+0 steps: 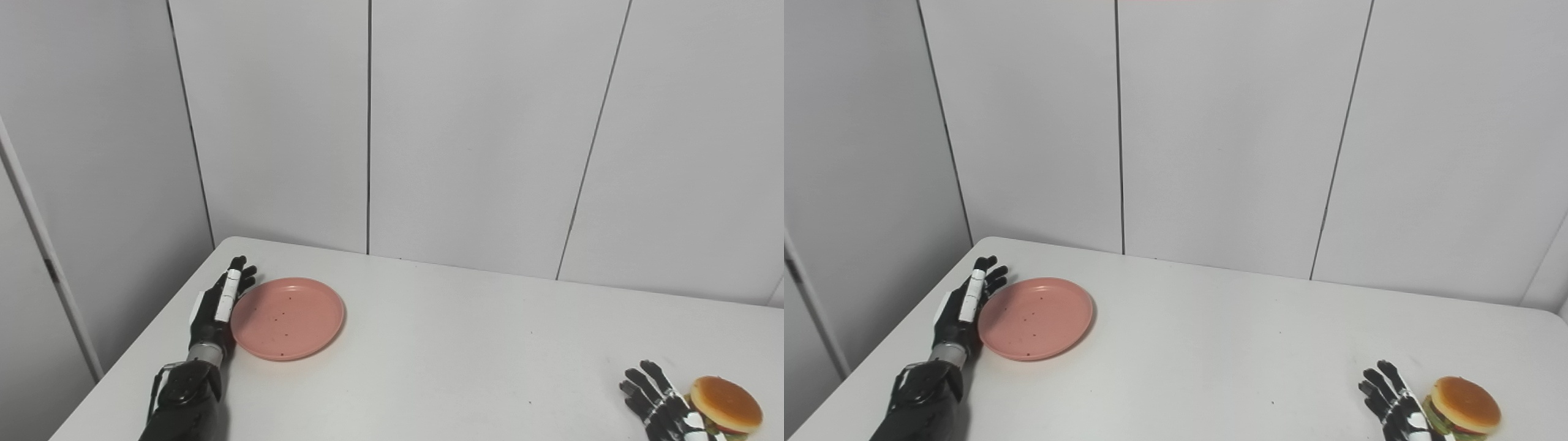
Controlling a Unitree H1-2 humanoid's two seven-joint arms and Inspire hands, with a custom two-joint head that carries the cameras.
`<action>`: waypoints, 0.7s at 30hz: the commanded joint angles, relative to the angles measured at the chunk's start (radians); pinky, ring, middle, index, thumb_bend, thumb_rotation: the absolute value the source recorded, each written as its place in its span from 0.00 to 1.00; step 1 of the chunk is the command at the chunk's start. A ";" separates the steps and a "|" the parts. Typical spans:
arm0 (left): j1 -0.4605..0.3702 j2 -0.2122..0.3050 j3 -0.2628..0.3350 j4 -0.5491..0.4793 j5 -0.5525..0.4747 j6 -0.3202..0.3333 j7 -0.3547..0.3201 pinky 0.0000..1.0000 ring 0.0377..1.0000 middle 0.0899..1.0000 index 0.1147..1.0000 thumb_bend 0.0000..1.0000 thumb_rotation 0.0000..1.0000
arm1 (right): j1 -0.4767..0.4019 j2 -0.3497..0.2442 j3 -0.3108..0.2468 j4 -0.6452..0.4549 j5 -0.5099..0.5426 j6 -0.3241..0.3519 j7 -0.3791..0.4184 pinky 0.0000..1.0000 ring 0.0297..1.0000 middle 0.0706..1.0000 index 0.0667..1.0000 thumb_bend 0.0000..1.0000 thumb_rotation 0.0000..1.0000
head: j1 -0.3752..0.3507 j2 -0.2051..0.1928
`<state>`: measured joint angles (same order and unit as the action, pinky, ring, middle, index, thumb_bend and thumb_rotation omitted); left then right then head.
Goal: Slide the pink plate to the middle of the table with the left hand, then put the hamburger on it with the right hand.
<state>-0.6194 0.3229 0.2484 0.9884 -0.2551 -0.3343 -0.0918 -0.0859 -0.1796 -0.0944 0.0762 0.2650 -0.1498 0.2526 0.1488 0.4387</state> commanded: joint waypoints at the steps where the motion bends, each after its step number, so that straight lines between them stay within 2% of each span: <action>1: -0.047 -0.008 -0.010 -0.011 -0.003 -0.001 -0.033 0.88 0.90 0.86 0.86 0.94 0.86 | 0.064 0.028 0.011 0.032 0.011 0.028 -0.005 0.94 0.89 0.89 0.91 0.84 1.00 | 0.001 0.002; 13: -0.048 -0.050 -0.054 -0.025 0.031 0.005 -0.015 0.85 0.90 0.86 0.89 0.90 0.89 | 0.067 0.031 0.016 0.017 -0.001 0.033 -0.010 0.93 0.88 0.88 0.92 0.84 1.00 | -0.015 0.012; 18: -0.036 -0.076 -0.082 -0.072 0.055 0.020 0.010 0.86 0.89 0.85 0.89 0.88 0.91 | 0.070 0.036 0.021 0.002 -0.005 0.044 -0.019 0.93 0.88 0.88 0.92 0.84 1.00 | -0.025 0.017; 21: -0.035 -0.087 -0.092 -0.080 0.060 0.023 0.000 0.85 0.89 0.85 0.88 0.88 0.92 | 0.073 0.038 0.024 -0.006 -0.008 0.047 -0.024 0.93 0.88 0.88 0.92 0.85 1.00 | -0.033 0.021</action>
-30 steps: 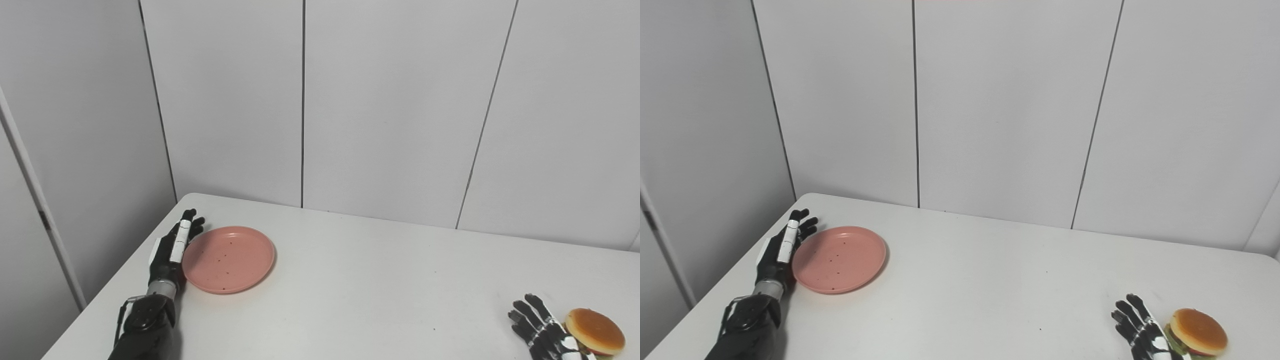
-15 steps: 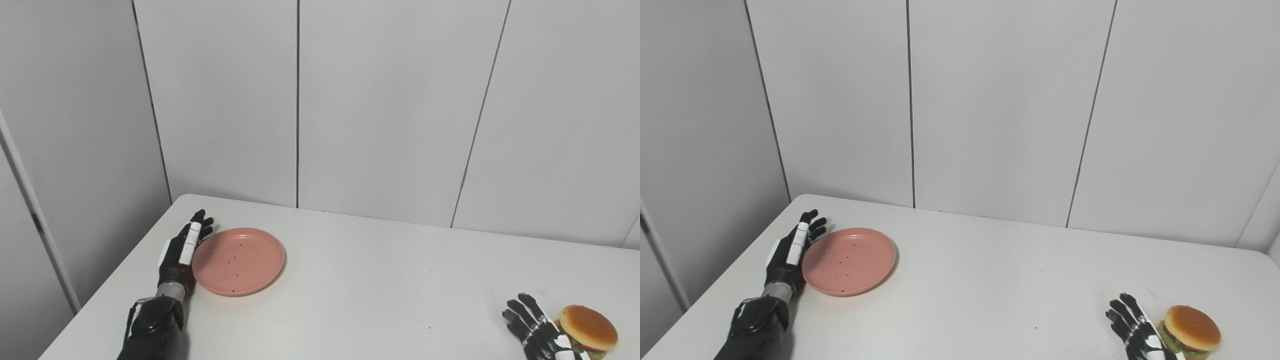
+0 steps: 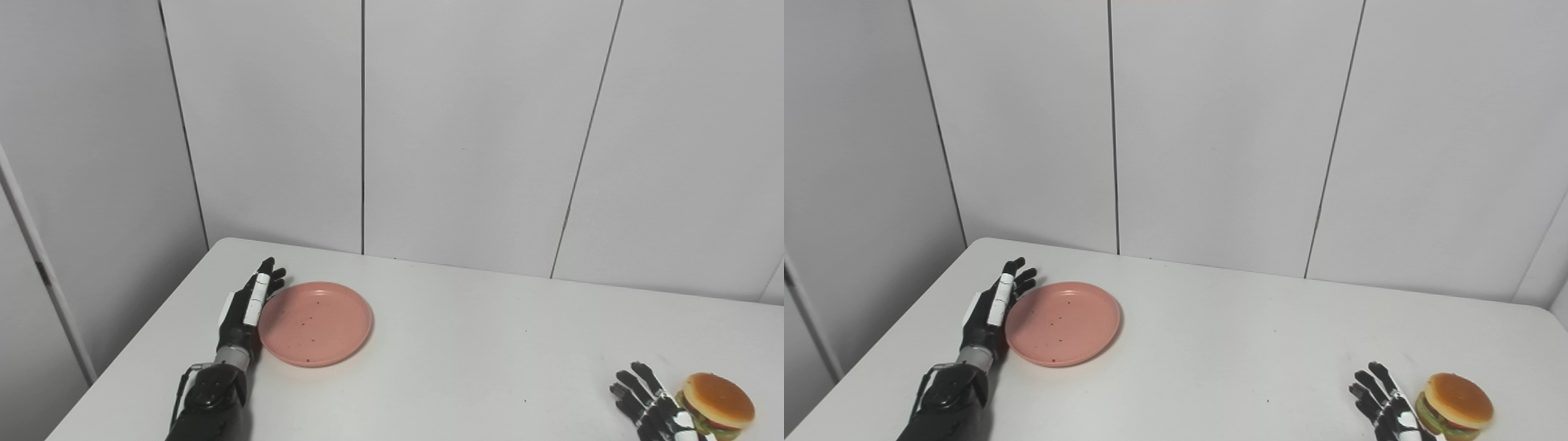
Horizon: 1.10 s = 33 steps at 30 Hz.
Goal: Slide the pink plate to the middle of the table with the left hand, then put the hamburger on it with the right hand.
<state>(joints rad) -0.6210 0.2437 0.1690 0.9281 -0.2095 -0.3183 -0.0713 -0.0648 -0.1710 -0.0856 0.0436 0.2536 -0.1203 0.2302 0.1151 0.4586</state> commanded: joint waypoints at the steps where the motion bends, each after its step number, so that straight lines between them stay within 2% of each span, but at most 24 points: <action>1: -0.033 -0.009 -0.015 -0.021 0.013 0.009 -0.023 0.85 0.89 0.86 0.88 0.89 0.92 | 0.052 0.030 0.016 0.025 0.002 0.018 -0.003 0.93 0.88 0.88 0.92 0.86 1.00 | -0.002 0.002; 8: -0.016 -0.034 -0.042 -0.058 0.034 0.033 -0.011 0.83 0.90 0.86 0.87 0.89 0.92 | 0.056 0.039 0.022 0.008 -0.014 0.024 -0.017 0.91 0.87 0.88 0.92 0.86 1.00 | -0.036 0.009; 13: -0.011 -0.048 -0.054 -0.078 0.042 0.053 -0.005 0.83 0.90 0.85 0.87 0.93 0.90 | 0.055 0.049 0.026 0.002 -0.021 0.027 -0.022 0.90 0.87 0.88 0.91 0.86 0.99 | -0.060 0.014; 17: 0.001 -0.066 -0.063 -0.124 0.059 0.088 0.011 0.82 0.89 0.84 0.86 0.93 0.89 | 0.058 0.059 0.031 -0.011 -0.025 0.038 -0.031 0.91 0.88 0.88 0.92 0.85 1.00 | -0.073 0.015; 25: 0.010 -0.098 -0.077 -0.184 0.086 0.139 0.033 0.81 0.88 0.83 0.86 0.91 0.91 | 0.060 0.068 0.040 -0.023 -0.036 0.046 -0.042 0.93 0.88 0.89 0.92 0.84 1.00 | -0.091 0.019; 33: -0.003 -0.132 -0.092 -0.191 0.099 0.157 0.056 0.76 0.87 0.83 0.85 0.91 0.92 | 0.060 0.075 0.051 -0.029 -0.051 0.044 -0.055 0.91 0.87 0.88 0.92 0.85 1.00 | -0.121 0.027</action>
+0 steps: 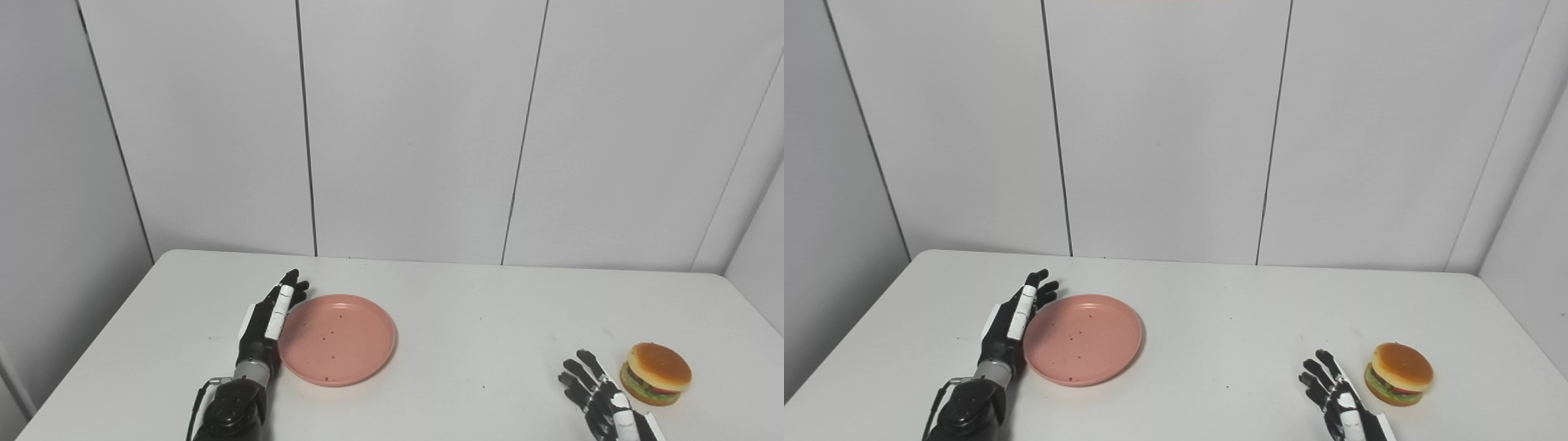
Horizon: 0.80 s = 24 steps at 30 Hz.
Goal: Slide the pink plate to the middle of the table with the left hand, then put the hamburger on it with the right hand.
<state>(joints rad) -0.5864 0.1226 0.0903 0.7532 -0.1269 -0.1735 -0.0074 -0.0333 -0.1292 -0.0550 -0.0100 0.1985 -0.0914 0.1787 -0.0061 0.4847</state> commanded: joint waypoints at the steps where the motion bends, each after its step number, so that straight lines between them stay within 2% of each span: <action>1: -0.040 -0.017 -0.015 -0.015 0.015 0.015 -0.009 0.76 0.87 0.83 0.85 0.91 0.92 | 0.028 0.037 0.021 0.023 -0.002 0.015 -0.008 0.91 0.87 0.88 0.92 0.85 1.00 | -0.008 0.003; 8: -0.048 -0.042 -0.021 -0.023 0.009 0.044 -0.010 0.83 0.88 0.84 0.85 0.91 0.93 | 0.029 0.056 0.032 0.004 -0.021 0.026 -0.026 0.90 0.86 0.88 0.91 0.86 1.00 | -0.054 0.014; 15: -0.047 -0.040 -0.046 -0.031 0.022 0.052 -0.027 0.83 0.88 0.83 0.85 0.91 0.93 | 0.033 0.078 0.046 -0.024 -0.047 0.044 -0.051 0.89 0.86 0.87 0.91 0.87 1.00 | -0.121 0.024; 24: -0.047 -0.050 -0.076 -0.059 0.020 0.081 -0.047 0.85 0.89 0.84 0.85 0.89 0.93 | 0.040 0.098 0.059 -0.056 -0.063 0.061 -0.064 0.90 0.86 0.87 0.91 0.87 0.99 | -0.166 0.043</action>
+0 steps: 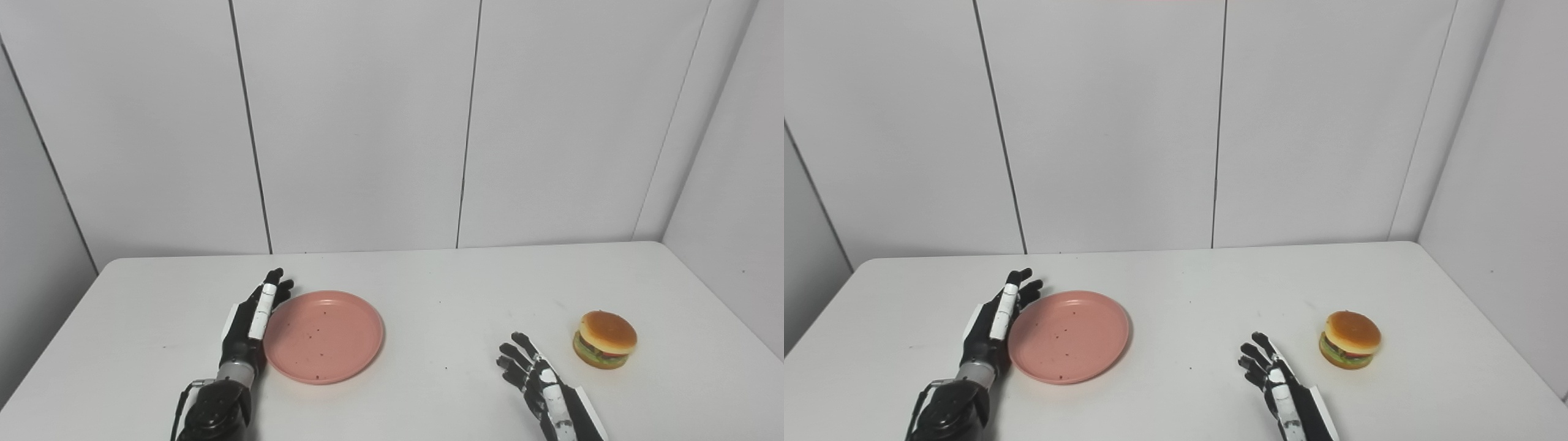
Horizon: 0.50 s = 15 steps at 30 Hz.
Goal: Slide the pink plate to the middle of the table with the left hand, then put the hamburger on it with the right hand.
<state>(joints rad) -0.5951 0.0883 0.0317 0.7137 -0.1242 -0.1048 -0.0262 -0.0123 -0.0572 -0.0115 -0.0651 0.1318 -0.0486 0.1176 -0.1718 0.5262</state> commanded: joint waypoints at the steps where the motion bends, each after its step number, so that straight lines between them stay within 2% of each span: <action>1: -0.039 -0.018 -0.019 -0.023 0.017 0.017 -0.027 0.85 0.88 0.84 0.85 0.88 0.93 | 0.020 0.028 0.017 -0.006 0.002 0.024 -0.005 0.90 0.86 0.87 0.91 0.88 0.99 | -0.009 0.005; 4: -0.043 -0.028 -0.015 -0.031 0.000 0.040 -0.029 0.85 0.89 0.84 0.85 0.88 0.94 | 0.020 0.033 0.020 -0.014 -0.002 0.032 -0.012 0.90 0.86 0.87 0.91 0.87 1.00 | -0.020 0.007; 7: -0.051 -0.037 0.001 -0.027 -0.029 0.059 -0.041 0.86 0.89 0.84 0.85 0.88 0.94 | 0.019 0.043 0.028 -0.016 -0.010 0.034 -0.017 0.90 0.86 0.87 0.91 0.86 1.00 | -0.084 0.003; 9: -0.055 -0.040 0.009 -0.032 -0.045 0.075 -0.051 0.89 0.90 0.85 0.85 0.87 0.95 | 0.017 0.050 0.034 -0.014 -0.019 0.030 -0.023 0.90 0.86 0.87 0.91 0.86 1.00 | -0.097 0.004; 15: -0.075 -0.067 0.040 -0.020 -0.080 0.115 -0.054 0.89 0.90 0.84 0.85 0.87 0.94 | 0.013 0.060 0.035 -0.020 -0.032 0.034 -0.032 0.91 0.87 0.87 0.92 0.88 0.99 | -0.083 0.016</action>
<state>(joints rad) -0.6201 0.0430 0.0765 0.7027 -0.1941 -0.0157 -0.0557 -0.0026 -0.0090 0.0154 -0.0822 0.0997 -0.0337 0.0931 -0.2562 0.5415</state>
